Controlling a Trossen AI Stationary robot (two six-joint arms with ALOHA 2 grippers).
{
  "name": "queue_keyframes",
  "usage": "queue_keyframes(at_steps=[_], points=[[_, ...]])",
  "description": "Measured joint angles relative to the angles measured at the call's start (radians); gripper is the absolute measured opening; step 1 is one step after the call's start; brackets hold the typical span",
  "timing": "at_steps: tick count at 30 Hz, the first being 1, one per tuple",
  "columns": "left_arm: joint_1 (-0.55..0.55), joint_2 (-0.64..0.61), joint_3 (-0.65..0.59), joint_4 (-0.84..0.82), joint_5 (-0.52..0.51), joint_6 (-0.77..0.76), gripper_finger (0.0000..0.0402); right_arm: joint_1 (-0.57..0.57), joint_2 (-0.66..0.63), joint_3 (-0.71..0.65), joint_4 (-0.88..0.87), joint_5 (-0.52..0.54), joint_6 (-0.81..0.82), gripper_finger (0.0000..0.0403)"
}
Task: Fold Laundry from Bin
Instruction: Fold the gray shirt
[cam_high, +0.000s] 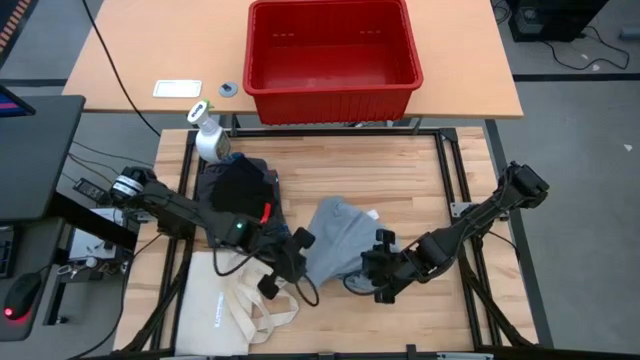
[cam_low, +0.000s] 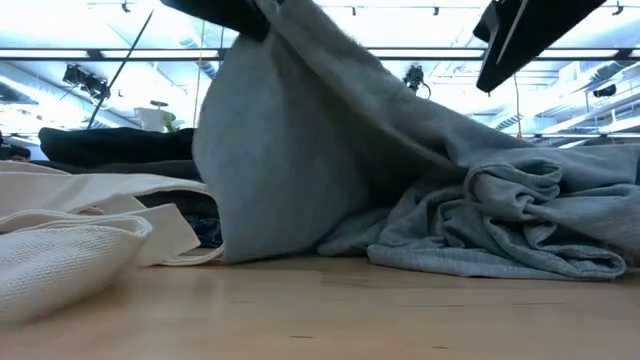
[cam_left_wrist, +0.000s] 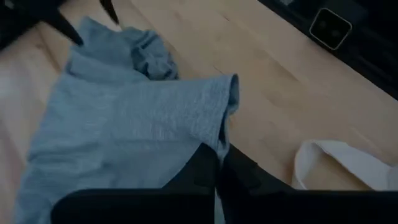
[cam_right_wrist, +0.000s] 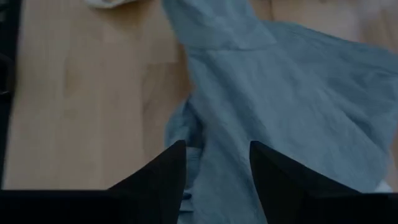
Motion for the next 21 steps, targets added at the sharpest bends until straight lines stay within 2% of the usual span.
queue_keyframes(at_steps=[5,10,13,16,21], points=[[-0.010,-0.078,0.073,-0.017,-0.150,0.056,0.0008,0.010,0.000,0.003,-0.006,0.057,0.015,0.0186],[0.029,-0.152,0.202,0.126,-0.343,0.178,0.0011,0.058,0.000,0.053,0.070,0.176,-0.161,0.0181],[0.084,-0.171,0.274,0.224,-0.361,0.217,0.0013,0.086,0.000,0.056,0.216,0.245,-0.319,0.0180],[0.143,-0.169,0.361,0.238,-0.360,0.217,0.0014,0.090,0.000,0.040,0.388,0.243,-0.438,0.0180],[0.207,-0.168,0.479,0.233,-0.361,0.194,0.0015,0.053,0.000,0.011,0.544,0.242,-0.526,0.0180]])
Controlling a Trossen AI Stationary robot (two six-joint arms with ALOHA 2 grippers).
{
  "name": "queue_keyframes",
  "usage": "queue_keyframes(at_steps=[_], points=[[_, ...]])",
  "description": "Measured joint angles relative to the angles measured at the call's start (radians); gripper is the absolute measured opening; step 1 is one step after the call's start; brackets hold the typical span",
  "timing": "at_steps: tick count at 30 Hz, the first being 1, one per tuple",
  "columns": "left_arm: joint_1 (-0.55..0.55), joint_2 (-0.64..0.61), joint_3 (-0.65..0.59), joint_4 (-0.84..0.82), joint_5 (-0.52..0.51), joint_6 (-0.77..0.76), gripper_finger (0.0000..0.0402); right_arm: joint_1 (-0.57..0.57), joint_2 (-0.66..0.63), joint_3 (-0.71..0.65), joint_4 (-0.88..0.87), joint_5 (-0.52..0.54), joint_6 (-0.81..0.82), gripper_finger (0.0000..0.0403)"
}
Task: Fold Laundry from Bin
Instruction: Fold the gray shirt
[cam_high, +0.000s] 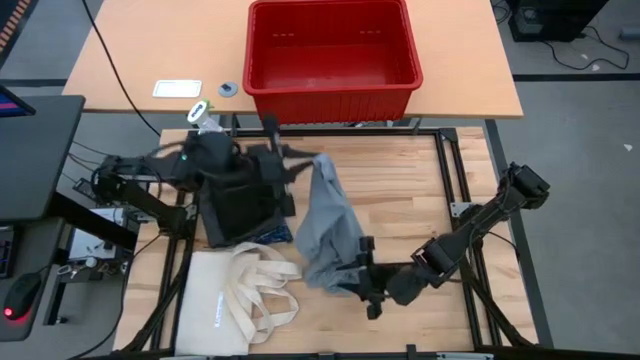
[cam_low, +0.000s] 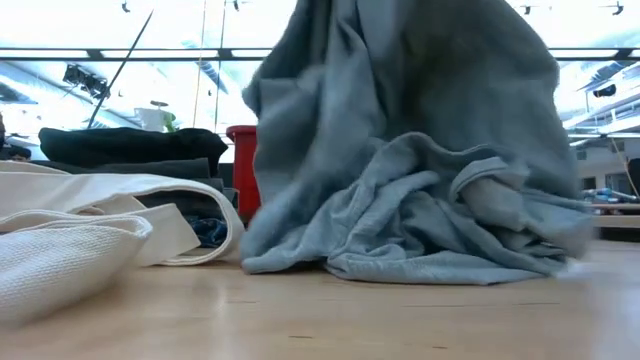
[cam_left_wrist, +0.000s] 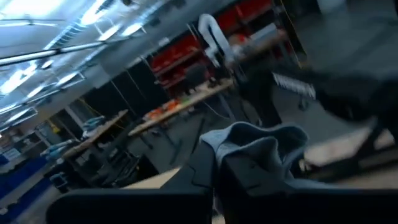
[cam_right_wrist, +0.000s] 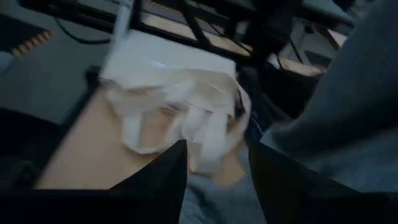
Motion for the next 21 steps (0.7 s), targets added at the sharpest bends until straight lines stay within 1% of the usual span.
queue_keyframes(at_steps=[3,8,10,12,13,14,16,18,19,20,21], points=[[-0.002,0.001,0.073,0.011,0.012,-0.044,0.0015,-0.054,0.000,-0.013,-0.010,0.004,0.023,0.0180],[-0.036,0.001,0.166,0.073,0.127,-0.099,0.0015,-0.175,0.000,-0.037,-0.007,0.027,0.029,0.0180],[-0.056,0.001,0.197,0.089,0.147,-0.103,0.0015,-0.226,0.000,-0.038,-0.011,0.031,0.008,0.0180],[-0.076,0.001,0.220,0.119,0.158,-0.104,0.0016,-0.274,0.000,-0.039,-0.013,0.068,-0.025,0.0180],[-0.085,0.000,0.229,0.133,0.159,-0.105,0.0016,-0.299,0.000,-0.038,-0.013,0.119,-0.047,0.0180],[-0.093,0.000,0.239,0.137,0.159,-0.104,0.0016,-0.320,0.000,-0.034,-0.014,0.202,-0.071,0.0180],[-0.112,0.000,0.261,0.137,0.159,-0.104,0.0016,-0.357,0.000,-0.020,0.012,0.411,-0.132,0.0180],[-0.127,0.000,0.276,0.138,0.159,-0.104,0.0016,-0.387,-0.001,-0.007,0.086,0.605,-0.258,0.0180],[-0.132,0.000,0.282,0.140,0.159,-0.100,0.0016,-0.398,-0.002,0.000,0.147,0.683,-0.343,0.0180],[-0.135,0.000,0.287,0.142,0.159,-0.090,0.0016,-0.408,-0.002,0.005,0.223,0.736,-0.429,0.0180],[-0.138,0.000,0.289,0.142,0.159,-0.082,0.0016,-0.414,-0.002,0.007,0.304,0.757,-0.502,0.0180]])
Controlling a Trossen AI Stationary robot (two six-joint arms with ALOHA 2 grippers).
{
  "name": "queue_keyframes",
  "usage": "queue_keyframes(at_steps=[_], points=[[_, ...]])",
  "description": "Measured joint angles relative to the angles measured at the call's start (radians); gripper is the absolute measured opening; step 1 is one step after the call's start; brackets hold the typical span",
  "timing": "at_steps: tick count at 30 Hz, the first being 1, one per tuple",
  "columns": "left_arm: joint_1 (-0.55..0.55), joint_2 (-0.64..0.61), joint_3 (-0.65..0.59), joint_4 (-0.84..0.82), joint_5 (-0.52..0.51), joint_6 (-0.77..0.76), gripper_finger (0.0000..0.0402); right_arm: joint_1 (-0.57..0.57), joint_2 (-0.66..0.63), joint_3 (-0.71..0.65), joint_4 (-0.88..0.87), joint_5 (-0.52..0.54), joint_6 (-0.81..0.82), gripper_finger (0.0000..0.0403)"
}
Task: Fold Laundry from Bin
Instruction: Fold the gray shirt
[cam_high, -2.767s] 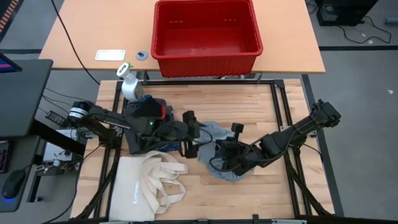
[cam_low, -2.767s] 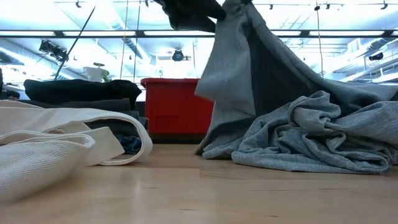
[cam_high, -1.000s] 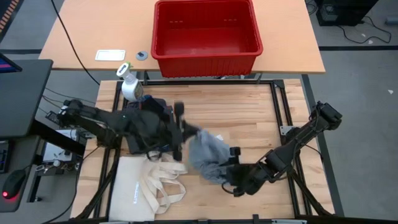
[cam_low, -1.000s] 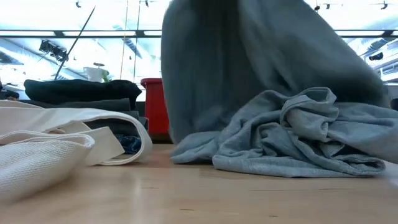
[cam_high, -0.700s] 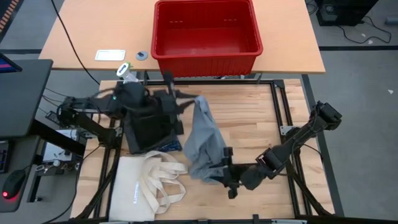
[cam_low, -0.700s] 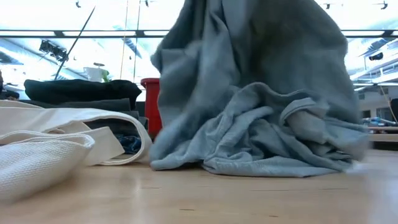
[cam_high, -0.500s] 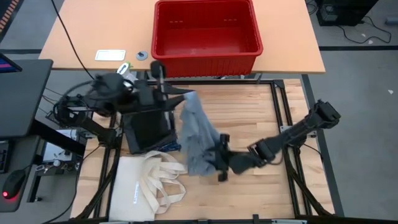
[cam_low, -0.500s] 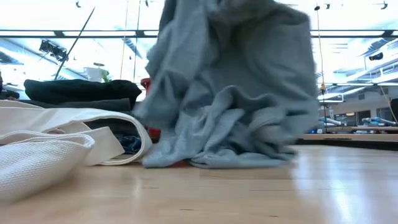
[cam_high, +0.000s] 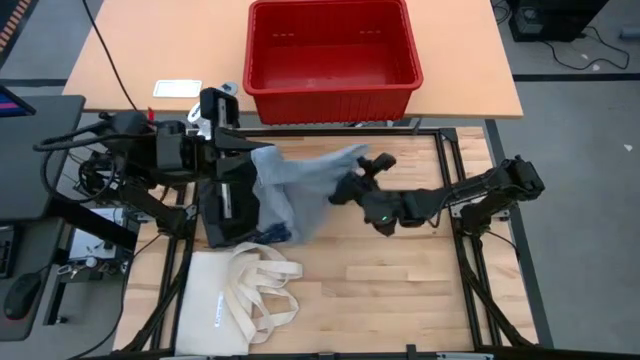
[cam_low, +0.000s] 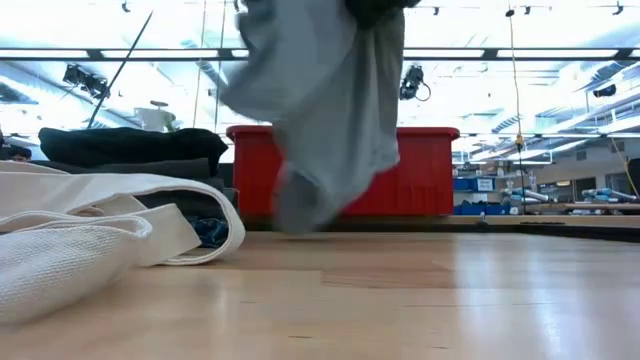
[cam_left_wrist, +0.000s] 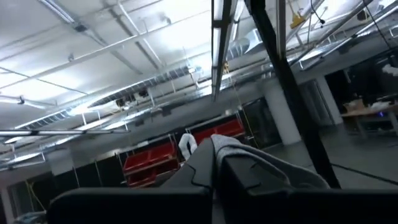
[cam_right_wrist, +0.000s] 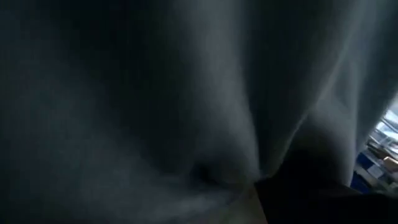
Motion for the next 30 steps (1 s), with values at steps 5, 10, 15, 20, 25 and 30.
queue_keyframes(at_steps=[5,10,15,20,25,30], points=[[-0.001,0.000,0.005,-0.025,-0.146,0.060,0.0016,0.074,-0.001,0.003,0.110,0.077,-0.230,0.0180],[0.006,-0.002,0.005,-0.087,-0.350,0.120,0.0016,0.185,-0.036,-0.006,0.098,0.233,-0.335,0.0180],[0.043,0.007,-0.002,-0.092,-0.427,0.120,0.0016,0.280,-0.060,-0.006,0.122,0.209,-0.307,0.0180],[0.094,0.021,-0.004,0.036,-0.451,0.125,0.0016,0.319,-0.058,-0.006,0.062,-0.055,-0.130,0.0180],[0.157,0.028,-0.003,0.285,-0.464,0.125,0.0016,0.291,-0.054,-0.006,-0.051,-0.541,0.175,0.0180],[0.186,0.029,-0.003,0.474,-0.460,0.063,0.0016,0.228,-0.008,-0.006,-0.087,-0.883,0.354,0.0180]])
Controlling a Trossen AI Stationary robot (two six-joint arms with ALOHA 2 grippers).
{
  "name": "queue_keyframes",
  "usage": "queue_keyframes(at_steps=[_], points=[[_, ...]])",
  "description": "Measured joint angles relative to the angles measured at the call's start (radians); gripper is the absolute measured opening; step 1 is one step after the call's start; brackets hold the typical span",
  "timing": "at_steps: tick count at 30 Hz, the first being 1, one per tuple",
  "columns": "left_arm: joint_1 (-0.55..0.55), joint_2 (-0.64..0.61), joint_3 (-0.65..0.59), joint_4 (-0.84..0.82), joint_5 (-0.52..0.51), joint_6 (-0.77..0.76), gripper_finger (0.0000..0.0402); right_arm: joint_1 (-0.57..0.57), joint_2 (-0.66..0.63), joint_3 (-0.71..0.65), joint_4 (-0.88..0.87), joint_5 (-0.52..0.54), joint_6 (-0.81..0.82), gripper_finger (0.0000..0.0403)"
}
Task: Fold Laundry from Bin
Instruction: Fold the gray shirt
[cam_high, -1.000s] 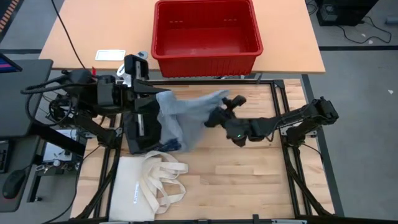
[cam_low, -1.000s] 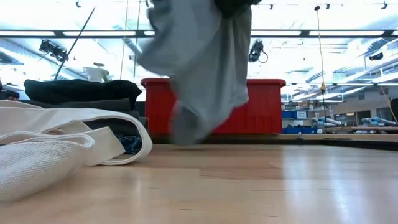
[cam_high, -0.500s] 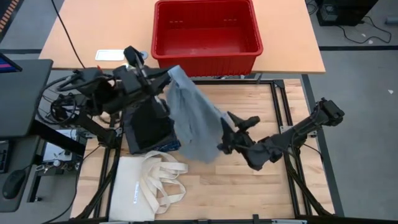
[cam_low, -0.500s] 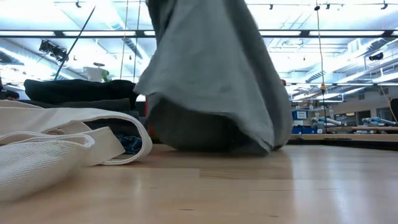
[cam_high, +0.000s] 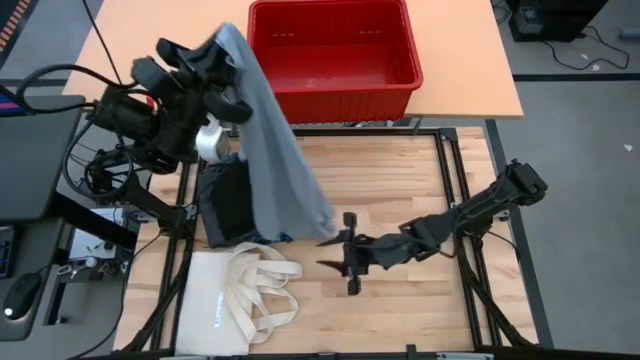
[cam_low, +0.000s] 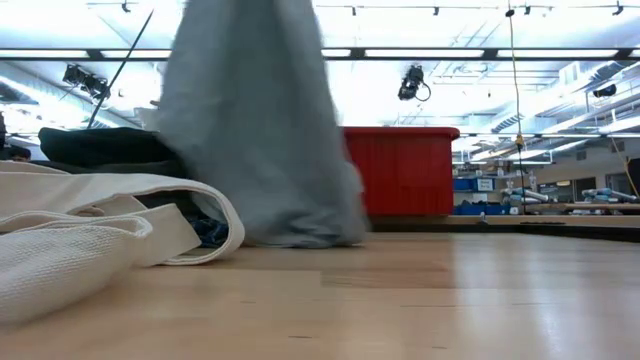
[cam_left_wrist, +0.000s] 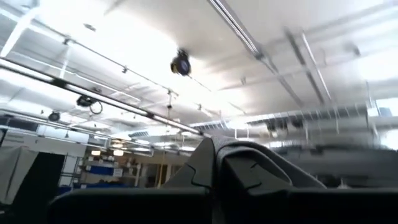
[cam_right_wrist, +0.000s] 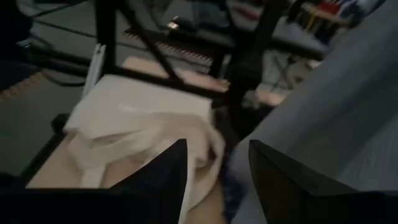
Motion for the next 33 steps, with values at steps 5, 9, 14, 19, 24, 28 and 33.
queue_keyframes(at_steps=[5,9,14,19,24,28,33], points=[[-0.006,0.000,0.000,0.030,0.000,-0.019,0.0016,-0.039,0.097,0.000,0.011,-0.011,0.025,0.0180],[-0.032,0.000,0.000,-0.137,0.037,-0.046,0.0016,-0.056,0.159,0.000,0.018,0.126,0.045,0.0180],[-0.079,0.001,0.000,-0.478,0.126,-0.062,0.0016,-0.063,0.146,0.000,-0.068,0.199,0.122,0.0180],[-0.102,-0.001,0.000,-0.831,0.324,-0.137,0.0015,-0.063,0.053,0.000,-0.124,0.209,0.178,0.0180],[-0.089,0.012,-0.001,-1.050,0.383,-0.178,0.0015,-0.026,-0.019,0.000,-0.065,0.252,0.078,0.0180],[-0.063,0.018,0.000,-1.185,0.383,-0.227,0.0015,0.029,-0.025,0.000,0.059,0.443,-0.136,0.0180],[-0.026,0.046,0.000,-1.390,0.388,-0.247,0.0015,0.058,-0.026,0.000,0.217,0.418,-0.313,0.0180]])
